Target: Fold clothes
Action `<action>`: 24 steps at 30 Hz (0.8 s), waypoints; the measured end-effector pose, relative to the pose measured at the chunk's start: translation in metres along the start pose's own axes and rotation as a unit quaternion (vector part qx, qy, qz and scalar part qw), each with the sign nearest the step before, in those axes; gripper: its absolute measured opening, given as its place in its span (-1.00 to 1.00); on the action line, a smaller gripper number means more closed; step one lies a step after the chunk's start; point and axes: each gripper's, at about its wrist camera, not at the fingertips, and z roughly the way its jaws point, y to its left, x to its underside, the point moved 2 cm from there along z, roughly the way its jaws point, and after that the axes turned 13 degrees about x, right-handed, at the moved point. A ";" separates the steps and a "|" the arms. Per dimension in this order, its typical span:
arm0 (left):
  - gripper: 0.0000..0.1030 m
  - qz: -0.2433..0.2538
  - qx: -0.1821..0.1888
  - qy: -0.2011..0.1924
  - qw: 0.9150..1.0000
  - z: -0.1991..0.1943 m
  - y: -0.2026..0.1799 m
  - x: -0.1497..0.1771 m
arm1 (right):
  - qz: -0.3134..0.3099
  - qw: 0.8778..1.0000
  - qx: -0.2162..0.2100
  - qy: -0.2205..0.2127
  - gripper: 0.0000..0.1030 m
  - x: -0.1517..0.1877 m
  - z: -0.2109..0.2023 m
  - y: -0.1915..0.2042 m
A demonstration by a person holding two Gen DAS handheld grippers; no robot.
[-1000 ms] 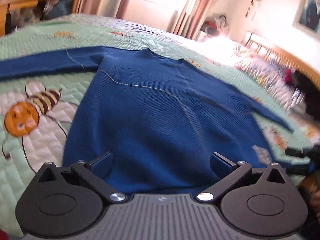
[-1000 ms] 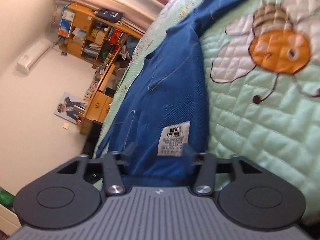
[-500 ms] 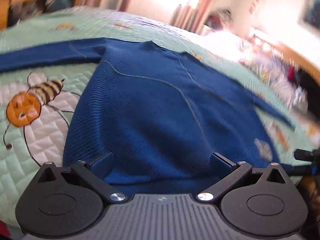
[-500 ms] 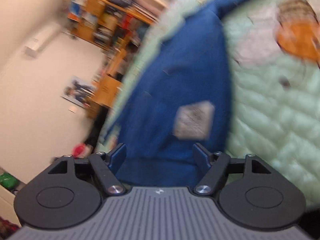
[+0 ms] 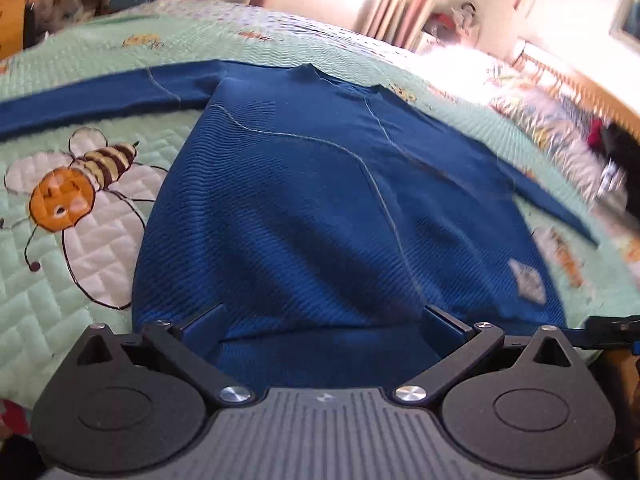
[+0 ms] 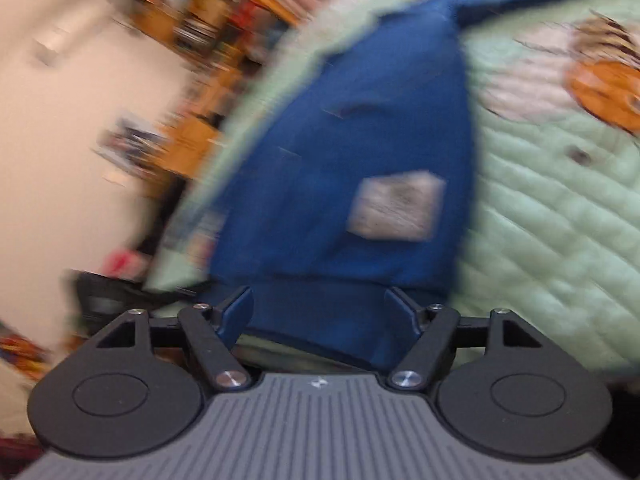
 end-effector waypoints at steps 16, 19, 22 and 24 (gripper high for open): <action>0.99 0.018 -0.053 0.031 0.998 0.010 -0.014 -0.003 | -0.108 0.989 0.093 -0.043 0.78 -0.039 0.013 0.074; 0.99 0.018 -0.054 0.033 0.998 0.011 -0.015 -0.003 | -0.093 0.991 0.095 -0.018 0.78 -0.024 0.029 0.060; 0.99 0.021 -0.059 0.036 0.997 0.014 -0.016 -0.003 | -0.071 0.994 0.082 -0.028 0.78 -0.007 0.030 0.044; 0.99 0.024 -0.062 0.039 0.997 0.015 -0.017 -0.004 | -0.080 0.993 0.085 -0.023 0.78 -0.008 0.027 0.046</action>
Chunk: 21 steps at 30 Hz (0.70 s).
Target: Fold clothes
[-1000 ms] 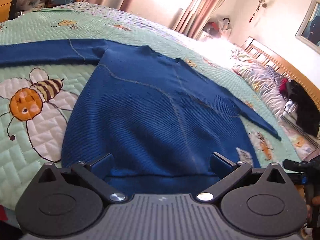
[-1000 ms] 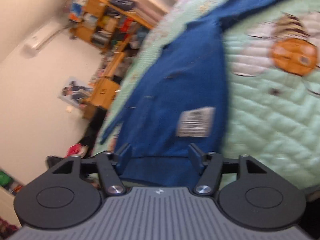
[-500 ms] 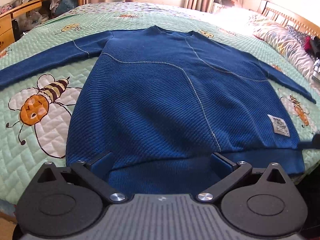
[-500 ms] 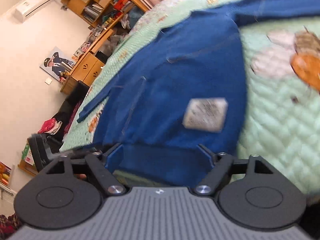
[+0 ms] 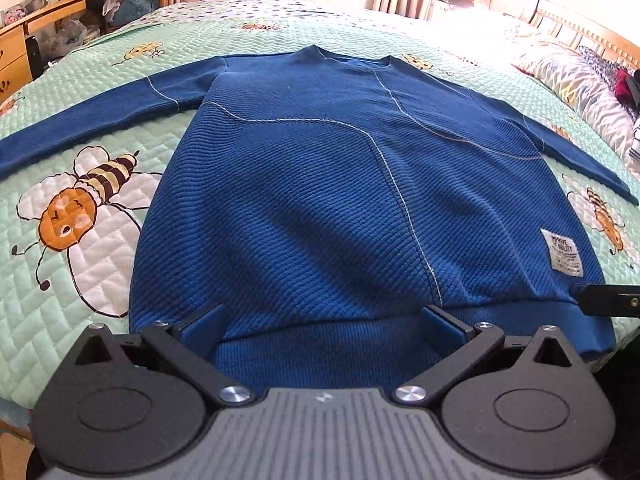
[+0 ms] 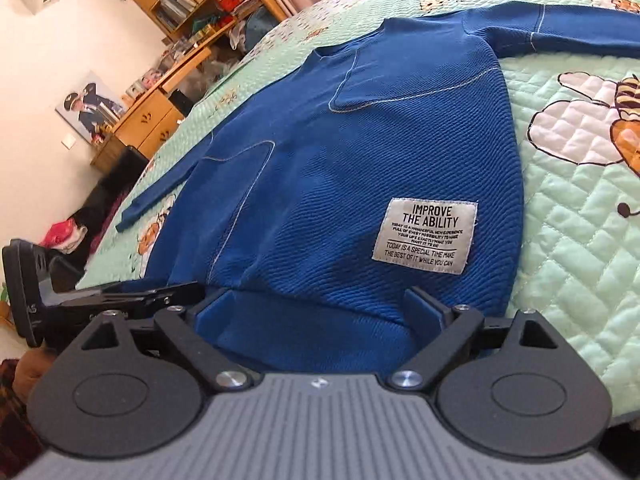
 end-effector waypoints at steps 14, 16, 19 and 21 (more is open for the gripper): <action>0.99 -0.047 0.012 -0.006 0.999 -0.002 0.006 -0.005 | -0.049 0.997 0.056 0.017 0.91 -0.001 0.001 0.011; 0.99 -0.060 0.026 0.001 0.998 -0.004 0.011 -0.009 | -0.045 0.998 0.050 0.021 0.91 -0.003 0.001 0.010; 0.99 -0.063 0.042 0.006 0.997 -0.005 0.017 -0.010 | -0.021 0.999 0.033 0.015 0.92 -0.001 0.000 0.003; 0.99 -0.061 0.042 -0.001 0.997 -0.003 0.016 -0.008 | -0.014 1.000 0.027 0.004 0.91 0.000 -0.005 0.001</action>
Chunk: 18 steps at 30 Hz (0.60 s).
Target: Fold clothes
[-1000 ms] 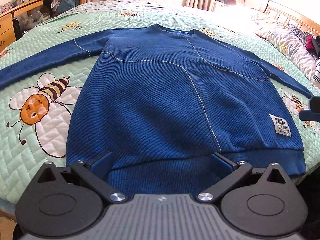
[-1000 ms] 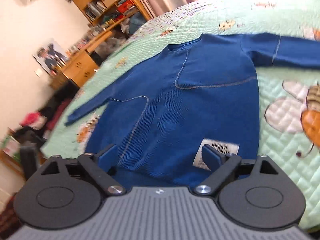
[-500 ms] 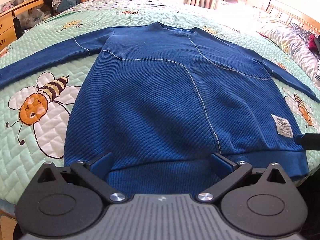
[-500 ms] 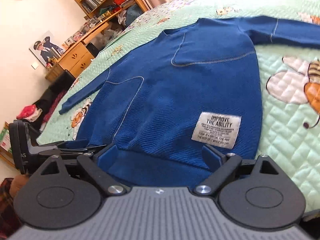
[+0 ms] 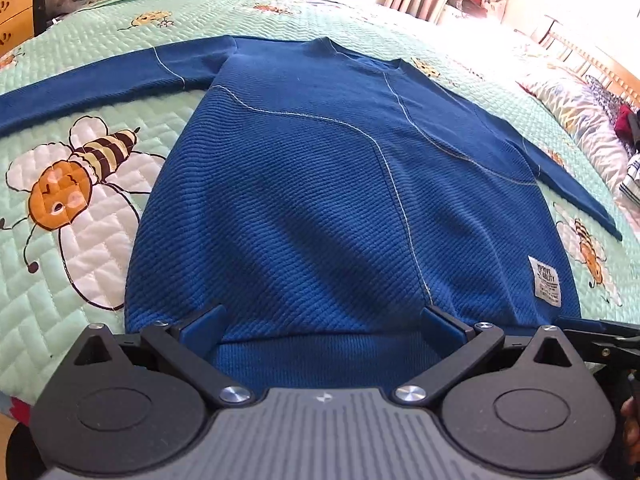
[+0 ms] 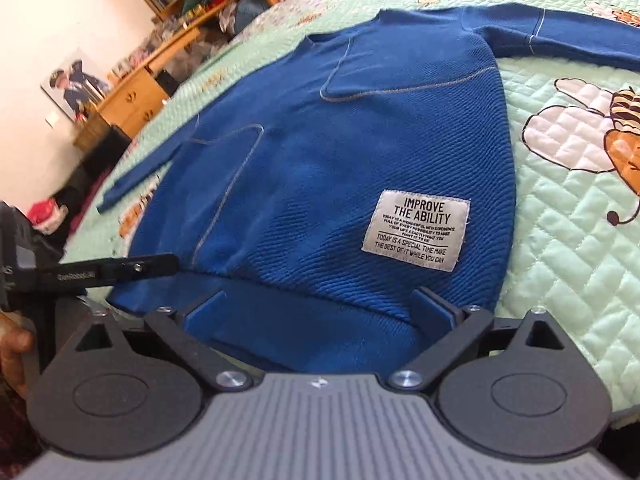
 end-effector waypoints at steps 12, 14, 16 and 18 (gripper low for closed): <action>0.99 0.028 -0.067 0.036 0.997 0.015 -0.019 -0.001 | 0.008 0.998 -0.029 -0.048 0.91 0.017 -0.009 -0.015; 0.99 0.020 -0.068 0.036 0.997 0.014 -0.020 -0.004 | 0.013 0.998 -0.038 -0.055 0.91 0.015 -0.016 -0.017; 0.99 0.007 -0.056 0.028 0.998 0.009 -0.022 -0.008 | 0.013 0.996 -0.050 -0.073 0.91 0.012 -0.026 -0.014; 0.99 -0.007 -0.013 0.007 1.000 0.000 -0.027 -0.010 | 0.009 0.993 -0.064 -0.097 0.91 0.011 -0.034 -0.011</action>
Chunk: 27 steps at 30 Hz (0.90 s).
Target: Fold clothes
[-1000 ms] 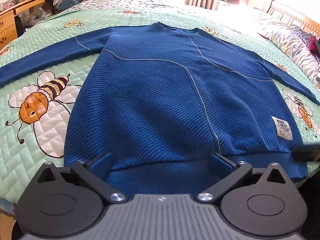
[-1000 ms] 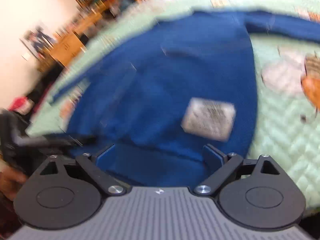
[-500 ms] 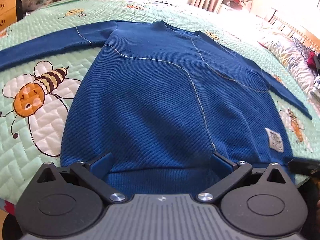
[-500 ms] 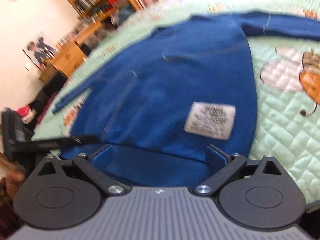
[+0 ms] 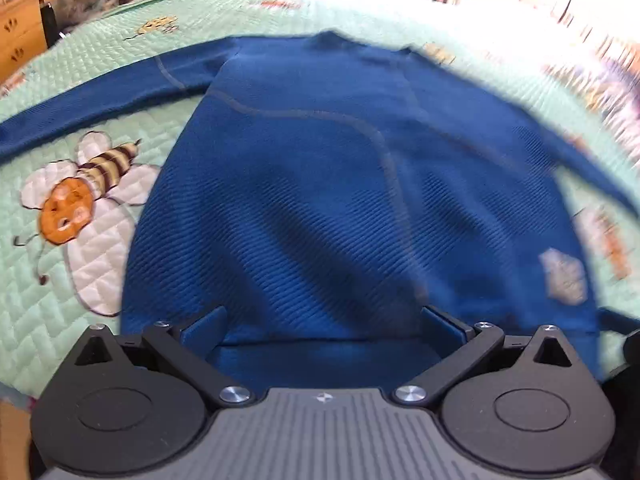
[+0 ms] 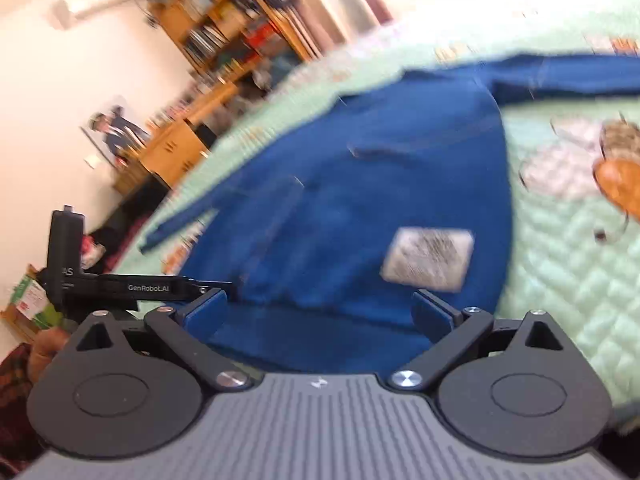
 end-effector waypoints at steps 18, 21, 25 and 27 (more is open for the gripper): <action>0.98 -0.047 0.064 -0.129 0.988 -0.070 0.041 -0.012 | 0.075 0.997 -0.004 -0.001 0.91 -0.009 0.008 -0.017; 0.99 -0.113 0.023 -0.221 0.968 -0.111 0.085 -0.029 | 0.048 0.998 0.007 -0.035 0.91 -0.016 0.003 -0.002; 0.99 -0.268 0.023 -0.315 0.910 -0.149 0.182 -0.044 | 0.018 1.000 0.005 -0.024 0.91 -0.018 0.012 0.015; 0.98 -0.338 0.042 -0.343 0.875 -0.157 0.230 -0.044 | 0.006 1.000 0.010 -0.007 0.91 -0.019 0.019 0.018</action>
